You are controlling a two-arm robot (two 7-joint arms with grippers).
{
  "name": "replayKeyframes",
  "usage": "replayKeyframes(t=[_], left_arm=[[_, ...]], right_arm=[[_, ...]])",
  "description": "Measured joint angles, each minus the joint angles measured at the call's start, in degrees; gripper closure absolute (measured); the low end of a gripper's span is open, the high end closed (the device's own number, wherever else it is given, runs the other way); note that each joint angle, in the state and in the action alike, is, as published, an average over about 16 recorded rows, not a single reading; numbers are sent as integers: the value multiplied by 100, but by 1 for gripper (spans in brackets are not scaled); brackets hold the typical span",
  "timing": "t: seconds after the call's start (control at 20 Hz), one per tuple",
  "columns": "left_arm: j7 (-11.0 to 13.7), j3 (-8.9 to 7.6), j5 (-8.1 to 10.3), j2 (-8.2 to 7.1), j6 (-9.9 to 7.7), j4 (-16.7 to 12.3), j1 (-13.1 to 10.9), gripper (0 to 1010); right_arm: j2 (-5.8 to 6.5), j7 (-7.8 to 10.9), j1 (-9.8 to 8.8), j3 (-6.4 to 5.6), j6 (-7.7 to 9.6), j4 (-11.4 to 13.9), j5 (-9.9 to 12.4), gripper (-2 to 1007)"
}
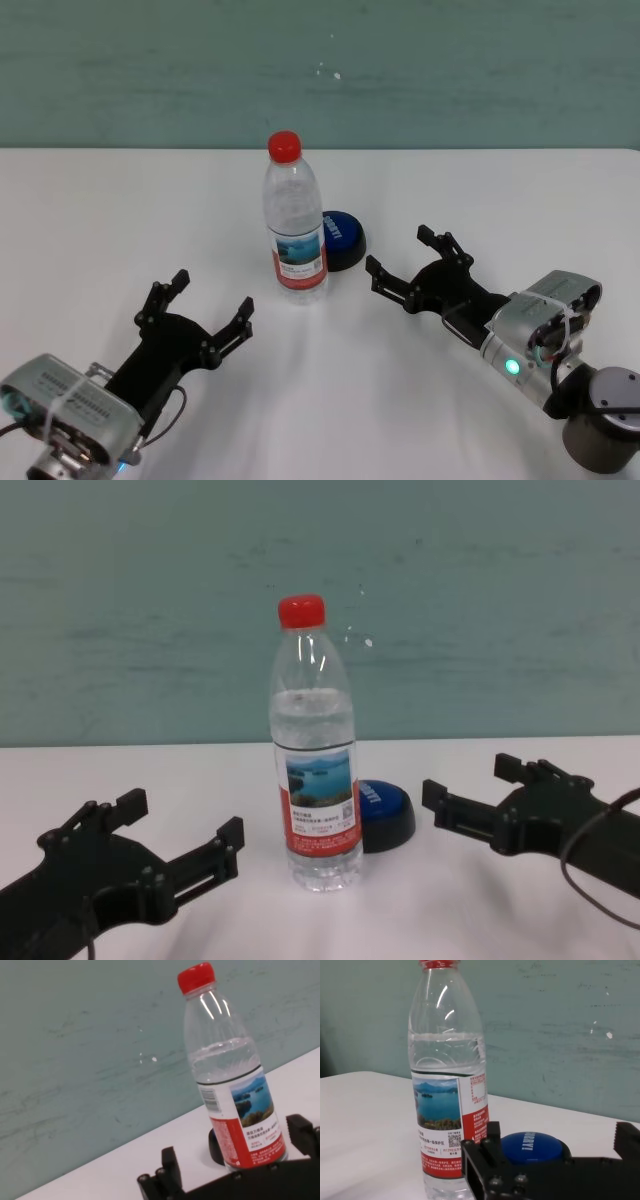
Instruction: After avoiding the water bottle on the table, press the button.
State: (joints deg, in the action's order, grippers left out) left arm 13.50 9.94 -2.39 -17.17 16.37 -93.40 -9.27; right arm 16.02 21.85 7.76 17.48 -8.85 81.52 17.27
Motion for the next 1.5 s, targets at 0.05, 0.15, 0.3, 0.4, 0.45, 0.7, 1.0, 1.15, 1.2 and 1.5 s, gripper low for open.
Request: replayKeyframes(t=[0.05, 0.15, 0.3, 0.4, 0.45, 0.7, 1.0, 1.15, 1.2, 1.5], left_arm=[[0, 0, 0, 0, 0, 0, 0, 10], [0, 0, 0, 0, 0, 0, 0, 10], [0, 0, 0, 0, 0, 0, 0, 10], [0, 0, 0, 0, 0, 0, 0, 10], [0, 0, 0, 0, 0, 0, 0, 10], [0, 0, 0, 0, 0, 0, 0, 10], [0, 0, 0, 0, 0, 0, 0, 10], [0, 0, 0, 0, 0, 0, 0, 10], [0, 0, 0, 0, 0, 0, 0, 10], [0, 0, 0, 0, 0, 0, 0, 10]], right_arm=[[3, 3, -9, -6, -12, 5, 6, 1], [14, 11, -36, -21, -42, 23, 20, 1], [41, 28, -99, -50, -96, 65, 44, 1], [64, 42, -152, -71, -136, 100, 61, 1], [77, 49, -181, -83, -157, 120, 71, 1], [149, 107, -346, -140, -274, 221, 126, 1], [200, 172, -484, -163, -387, 258, 158, 1], [200, 205, -512, -160, -444, 219, 169, 1], [197, 215, -515, -159, -463, 197, 173, 1], [154, 270, -487, -150, -565, 9, 199, 1]])
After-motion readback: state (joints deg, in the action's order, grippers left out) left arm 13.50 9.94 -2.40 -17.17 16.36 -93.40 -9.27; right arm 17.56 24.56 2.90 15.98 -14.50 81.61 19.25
